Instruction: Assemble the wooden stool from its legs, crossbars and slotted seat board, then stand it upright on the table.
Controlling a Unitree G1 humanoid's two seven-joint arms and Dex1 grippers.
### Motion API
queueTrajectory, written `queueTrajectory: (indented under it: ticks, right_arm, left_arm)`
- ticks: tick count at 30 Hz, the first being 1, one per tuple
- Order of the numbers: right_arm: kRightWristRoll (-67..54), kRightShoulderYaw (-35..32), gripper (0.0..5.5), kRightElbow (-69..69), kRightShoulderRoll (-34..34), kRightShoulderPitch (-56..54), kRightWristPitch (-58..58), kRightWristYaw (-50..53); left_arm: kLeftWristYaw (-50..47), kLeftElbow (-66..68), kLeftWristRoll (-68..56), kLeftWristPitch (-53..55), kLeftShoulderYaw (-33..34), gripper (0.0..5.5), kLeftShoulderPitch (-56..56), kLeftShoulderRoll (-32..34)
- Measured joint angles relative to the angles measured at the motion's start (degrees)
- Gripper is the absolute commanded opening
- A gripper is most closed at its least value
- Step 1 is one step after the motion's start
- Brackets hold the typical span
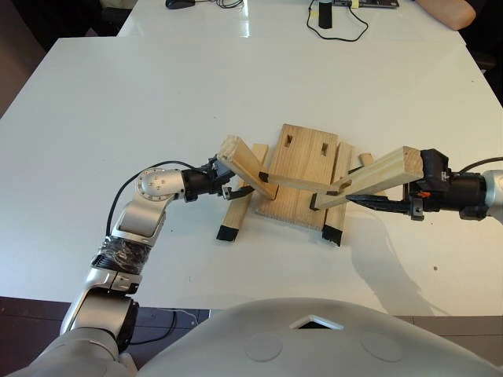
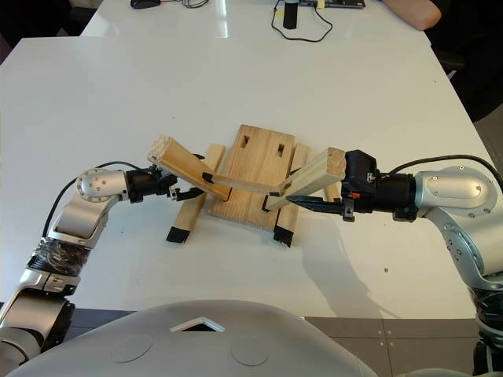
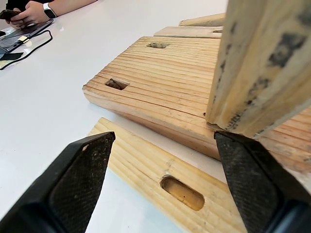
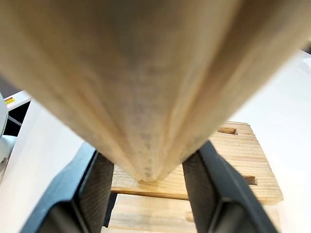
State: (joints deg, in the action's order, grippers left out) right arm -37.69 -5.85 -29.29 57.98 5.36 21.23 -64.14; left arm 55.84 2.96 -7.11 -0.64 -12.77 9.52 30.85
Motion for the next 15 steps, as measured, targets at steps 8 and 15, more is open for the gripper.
queueTrajectory:
  ticks: [8, 15]
  right_arm:
    - [0.27, 0.45, 2.00, -1.89, 0.93, 0.90, -1.20, -0.38]
    - [0.61, 1.62, 2.00, -1.79, 1.06, 1.42, -2.67, -0.39]
  left_arm:
    - [-0.42, -1.38, 0.10, 1.04, -1.04, 3.80, -2.12, -0.01]
    - [-0.43, -2.66, 0.09, 2.00, -1.16, 3.80, -2.13, 0.02]
